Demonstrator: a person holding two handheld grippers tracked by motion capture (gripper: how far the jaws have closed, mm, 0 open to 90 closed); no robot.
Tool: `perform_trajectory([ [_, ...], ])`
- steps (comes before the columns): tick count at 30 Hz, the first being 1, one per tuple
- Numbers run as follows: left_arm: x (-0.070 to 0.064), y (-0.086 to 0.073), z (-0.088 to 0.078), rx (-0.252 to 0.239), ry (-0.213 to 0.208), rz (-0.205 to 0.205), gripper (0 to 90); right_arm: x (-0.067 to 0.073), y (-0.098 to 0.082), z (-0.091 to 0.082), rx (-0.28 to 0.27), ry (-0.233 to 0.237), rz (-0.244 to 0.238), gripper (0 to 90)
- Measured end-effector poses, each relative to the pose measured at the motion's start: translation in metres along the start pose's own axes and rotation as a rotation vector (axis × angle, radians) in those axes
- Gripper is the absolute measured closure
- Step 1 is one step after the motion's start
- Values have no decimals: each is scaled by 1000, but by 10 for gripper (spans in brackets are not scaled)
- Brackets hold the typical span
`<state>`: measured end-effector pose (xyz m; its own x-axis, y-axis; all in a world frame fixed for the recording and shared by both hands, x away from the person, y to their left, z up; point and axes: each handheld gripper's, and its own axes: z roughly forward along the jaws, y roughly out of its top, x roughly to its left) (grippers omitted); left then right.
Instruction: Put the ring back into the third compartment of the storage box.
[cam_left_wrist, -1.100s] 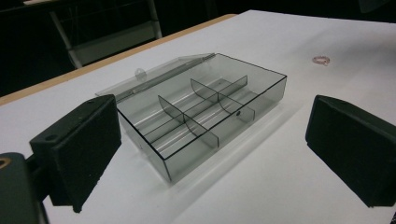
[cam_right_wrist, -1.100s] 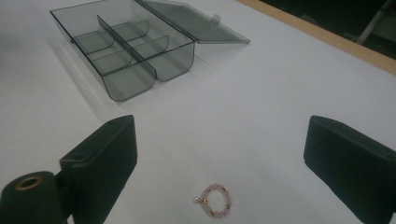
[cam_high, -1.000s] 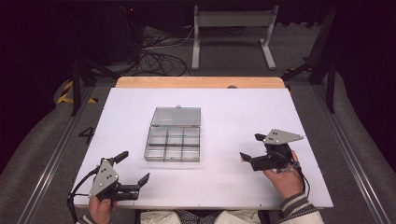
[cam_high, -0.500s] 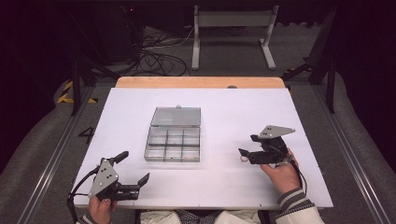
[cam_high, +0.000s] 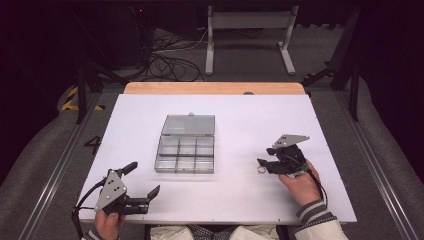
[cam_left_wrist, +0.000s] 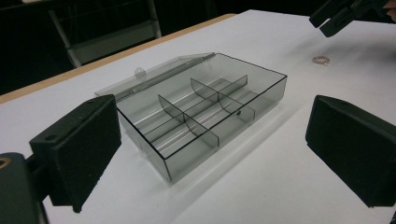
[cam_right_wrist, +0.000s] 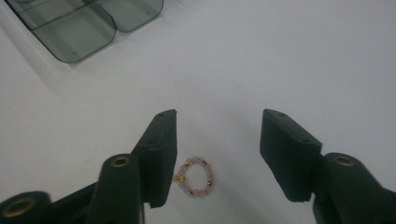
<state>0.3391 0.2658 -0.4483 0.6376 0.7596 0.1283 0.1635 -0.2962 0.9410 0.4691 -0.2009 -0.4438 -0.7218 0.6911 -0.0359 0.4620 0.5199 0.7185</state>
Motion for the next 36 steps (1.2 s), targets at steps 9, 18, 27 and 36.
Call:
perform_trajectory([
  [9, 0, 0, 0, 8, 5, 13, 39, 2, -1, 12, 81, -1, -27, 647],
  [18, 0, 0, 0, 4, 3, 6, 38, 0, -3, 18, 132, 6, -36, 705],
  [27, 1, 0, 0, 5, 5, 7, 35, -3, -5, 23, 175, 28, -17, 722],
  [36, 1, 0, 0, 4, 4, 4, 35, -5, -8, 27, 208, 45, 0, 769],
])
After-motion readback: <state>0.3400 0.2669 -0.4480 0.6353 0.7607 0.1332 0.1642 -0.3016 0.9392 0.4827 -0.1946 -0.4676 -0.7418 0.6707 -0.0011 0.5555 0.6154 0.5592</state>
